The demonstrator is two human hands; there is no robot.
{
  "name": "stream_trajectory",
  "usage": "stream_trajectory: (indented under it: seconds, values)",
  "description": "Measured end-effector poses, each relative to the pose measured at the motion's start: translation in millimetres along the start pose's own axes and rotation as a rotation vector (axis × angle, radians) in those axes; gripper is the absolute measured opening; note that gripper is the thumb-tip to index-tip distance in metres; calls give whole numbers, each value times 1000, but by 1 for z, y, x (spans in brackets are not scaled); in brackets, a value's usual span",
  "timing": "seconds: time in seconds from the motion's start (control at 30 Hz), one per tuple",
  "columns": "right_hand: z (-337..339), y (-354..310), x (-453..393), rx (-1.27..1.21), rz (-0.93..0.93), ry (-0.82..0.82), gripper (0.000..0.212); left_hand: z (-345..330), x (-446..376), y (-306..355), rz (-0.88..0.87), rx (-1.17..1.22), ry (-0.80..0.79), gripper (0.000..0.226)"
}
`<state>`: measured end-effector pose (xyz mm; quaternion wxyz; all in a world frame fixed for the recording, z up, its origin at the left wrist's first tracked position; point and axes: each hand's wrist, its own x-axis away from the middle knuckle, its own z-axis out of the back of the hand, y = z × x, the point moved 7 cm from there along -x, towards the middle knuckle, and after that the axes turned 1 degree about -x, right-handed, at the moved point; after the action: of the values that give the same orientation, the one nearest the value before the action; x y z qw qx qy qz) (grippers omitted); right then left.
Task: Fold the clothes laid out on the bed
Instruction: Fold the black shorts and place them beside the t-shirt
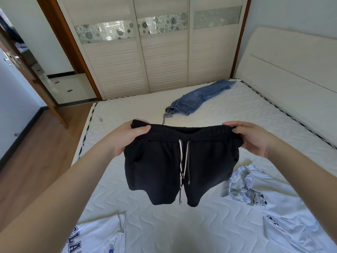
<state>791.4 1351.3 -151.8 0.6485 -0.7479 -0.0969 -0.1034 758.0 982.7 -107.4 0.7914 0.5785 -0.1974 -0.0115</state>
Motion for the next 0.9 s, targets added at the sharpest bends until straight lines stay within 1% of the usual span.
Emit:
stream_trajectory:
  seconds: [0.07, 0.17, 0.23, 0.3, 0.4, 0.53, 0.6, 0.67, 0.73, 0.83, 0.9]
  values:
    - [-1, 4, -1, -25, -49, 25, 43, -7, 2, -7, 47, 109, -90, 35]
    - [-5, 11, 3, -120, -153, -38, 41, -16, 6, -17, 49, 336, -220, 42]
    - [-7, 16, 4, -177, -200, -61, 41, -24, 6, -25, 81, 512, -216, 41]
    - [-10, 24, 4, -204, -225, -53, 44, -33, 5, -35, 136, 658, -123, 36]
    - [-20, 38, 8, -261, -281, -32, 52, -49, 4, -50, 193, 762, 31, 34]
    - [-38, 55, 20, -454, -336, 29, 38, -70, 15, -62, 248, 878, 229, 24]
    - [-47, 60, 27, -498, -304, 55, 38, -80, 21, -62, 213, 867, 286, 21]
    - [-55, 61, 34, -484, -226, 96, 35, -87, 25, -60, 114, 779, 332, 22]
    - [-68, 58, 42, -426, -127, 90, 31, -94, 32, -54, 20, 627, 372, 20]
    - [-89, 55, 54, -300, 32, 90, 26, -105, 41, -44, -107, 319, 412, 16]
    - [-104, 52, 59, -205, 139, 82, 24, -113, 45, -36, -178, 174, 429, 15]
